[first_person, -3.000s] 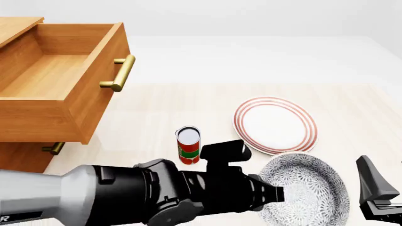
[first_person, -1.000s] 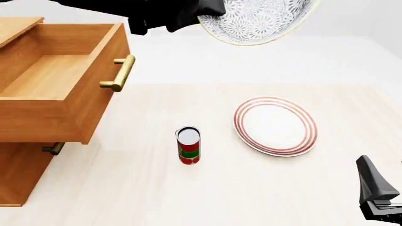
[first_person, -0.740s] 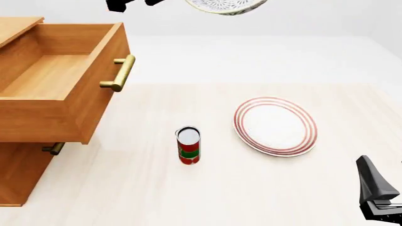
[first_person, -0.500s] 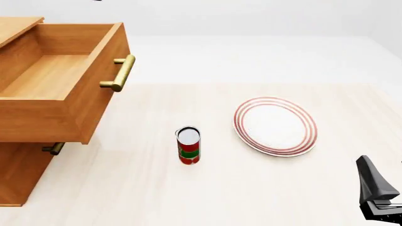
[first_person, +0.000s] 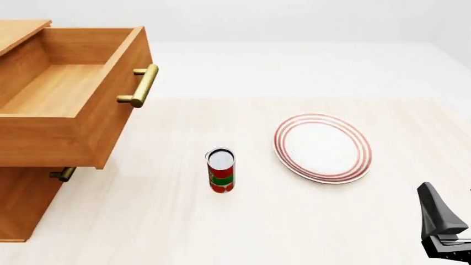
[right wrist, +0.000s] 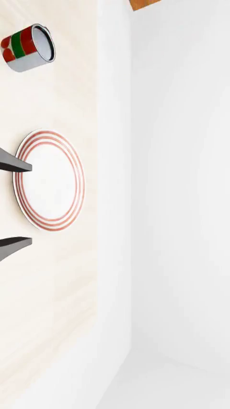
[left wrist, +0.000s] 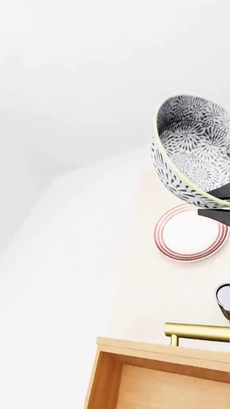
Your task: Put the bowl in the top drawer of the cabinet.
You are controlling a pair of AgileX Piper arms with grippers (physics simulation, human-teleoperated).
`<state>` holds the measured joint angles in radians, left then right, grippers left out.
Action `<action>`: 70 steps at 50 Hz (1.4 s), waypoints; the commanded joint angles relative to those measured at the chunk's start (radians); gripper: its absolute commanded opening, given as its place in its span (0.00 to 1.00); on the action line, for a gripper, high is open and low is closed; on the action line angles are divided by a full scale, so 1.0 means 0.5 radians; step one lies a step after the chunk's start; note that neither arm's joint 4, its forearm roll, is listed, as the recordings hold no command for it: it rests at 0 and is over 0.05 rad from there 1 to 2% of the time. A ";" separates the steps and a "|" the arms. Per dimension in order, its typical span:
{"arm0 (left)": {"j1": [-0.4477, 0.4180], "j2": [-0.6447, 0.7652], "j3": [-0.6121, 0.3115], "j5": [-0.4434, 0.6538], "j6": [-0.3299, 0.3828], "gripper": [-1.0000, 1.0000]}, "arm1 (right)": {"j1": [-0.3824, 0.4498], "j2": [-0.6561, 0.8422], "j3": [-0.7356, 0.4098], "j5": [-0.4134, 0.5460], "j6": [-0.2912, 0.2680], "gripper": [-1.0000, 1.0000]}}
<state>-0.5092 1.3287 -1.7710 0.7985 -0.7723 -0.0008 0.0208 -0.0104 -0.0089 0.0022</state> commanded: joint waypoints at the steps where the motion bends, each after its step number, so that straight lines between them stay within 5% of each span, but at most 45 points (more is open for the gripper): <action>1: 0.139 -0.028 0.002 -0.026 -0.028 0.00 | 0.000 0.000 0.000 0.000 0.000 1.00; 26: 0.386 -0.114 0.254 -0.142 -0.092 0.00 | 0.000 0.001 0.000 0.000 0.000 1.00; 70: 0.734 -0.168 0.276 -0.057 -0.052 0.00 | 0.000 -0.001 0.000 0.000 0.000 1.00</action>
<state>-0.1788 1.2563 -1.6500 0.7674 -0.8095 -0.0008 0.0207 -0.0104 -0.0088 0.0022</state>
